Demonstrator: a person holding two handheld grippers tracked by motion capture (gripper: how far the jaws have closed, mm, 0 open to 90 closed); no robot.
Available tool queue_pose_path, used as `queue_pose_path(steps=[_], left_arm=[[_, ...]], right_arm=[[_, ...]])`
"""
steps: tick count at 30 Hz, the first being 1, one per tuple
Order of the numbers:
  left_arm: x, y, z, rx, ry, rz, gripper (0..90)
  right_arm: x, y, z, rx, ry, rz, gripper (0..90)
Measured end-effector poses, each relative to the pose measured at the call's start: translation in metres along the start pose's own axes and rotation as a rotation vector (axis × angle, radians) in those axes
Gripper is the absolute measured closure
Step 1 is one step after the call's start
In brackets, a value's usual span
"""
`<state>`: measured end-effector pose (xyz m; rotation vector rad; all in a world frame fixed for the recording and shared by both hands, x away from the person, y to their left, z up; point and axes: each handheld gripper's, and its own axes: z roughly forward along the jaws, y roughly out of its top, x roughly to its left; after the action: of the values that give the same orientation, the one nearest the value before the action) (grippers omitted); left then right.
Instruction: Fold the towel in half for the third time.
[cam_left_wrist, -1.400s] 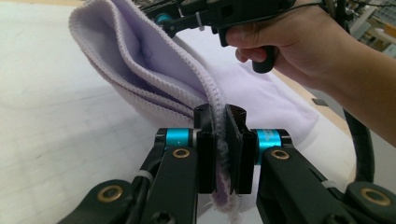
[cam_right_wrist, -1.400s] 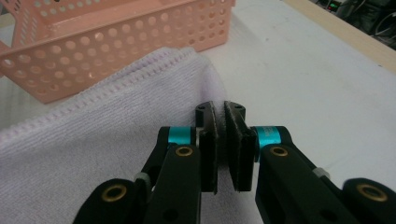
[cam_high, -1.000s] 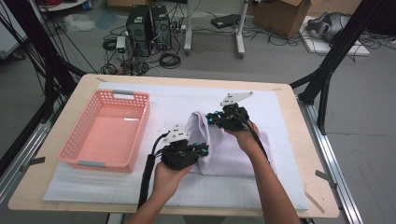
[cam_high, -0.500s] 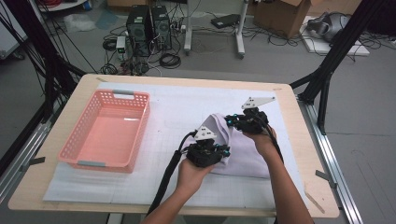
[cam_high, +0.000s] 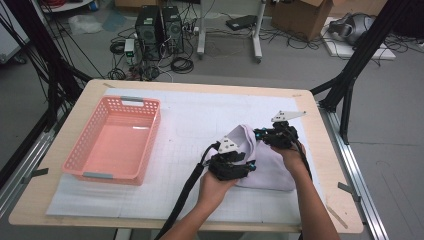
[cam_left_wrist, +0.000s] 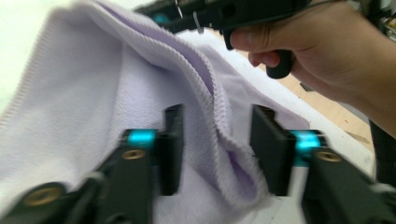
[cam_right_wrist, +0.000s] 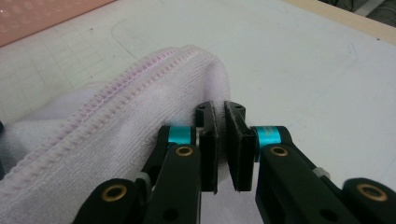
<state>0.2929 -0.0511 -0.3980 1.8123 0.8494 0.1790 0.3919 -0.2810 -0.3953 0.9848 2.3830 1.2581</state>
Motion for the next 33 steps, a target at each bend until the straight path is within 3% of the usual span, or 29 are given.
queue_pose_path(steps=[2, 6, 12, 19, 23, 30, 33], left_arm=[[0.002, -0.001, -0.005, -0.020, 0.006, 0.000, 44.0], [0.013, -0.002, -0.027, -0.077, 0.032, 0.014, 42.0], [0.032, -0.012, -0.052, -0.115, 0.070, 0.010, 41.8], [0.054, -0.032, -0.068, -0.122, 0.104, -0.021, 41.8], [0.058, -0.039, -0.072, -0.121, 0.111, -0.030, 41.8], [0.065, -0.047, -0.079, -0.124, 0.122, -0.018, 41.3], [0.068, -0.051, -0.083, -0.123, 0.125, -0.016, 41.0]], right_arm=[[-0.002, -0.002, -0.001, 0.009, -0.005, 0.003, 84.6], [-0.004, -0.003, -0.003, 0.007, -0.016, 0.002, 84.6], [-0.007, -0.006, -0.006, 0.023, -0.036, 0.000, 84.5], [-0.015, -0.012, -0.015, 0.052, -0.071, -0.019, 84.5], [-0.021, -0.022, -0.022, 0.065, -0.101, -0.018, 84.5], [-0.031, -0.040, -0.033, 0.061, -0.143, 0.025, 84.2], [-0.033, -0.046, -0.039, 0.047, -0.161, 0.044, 78.9]])
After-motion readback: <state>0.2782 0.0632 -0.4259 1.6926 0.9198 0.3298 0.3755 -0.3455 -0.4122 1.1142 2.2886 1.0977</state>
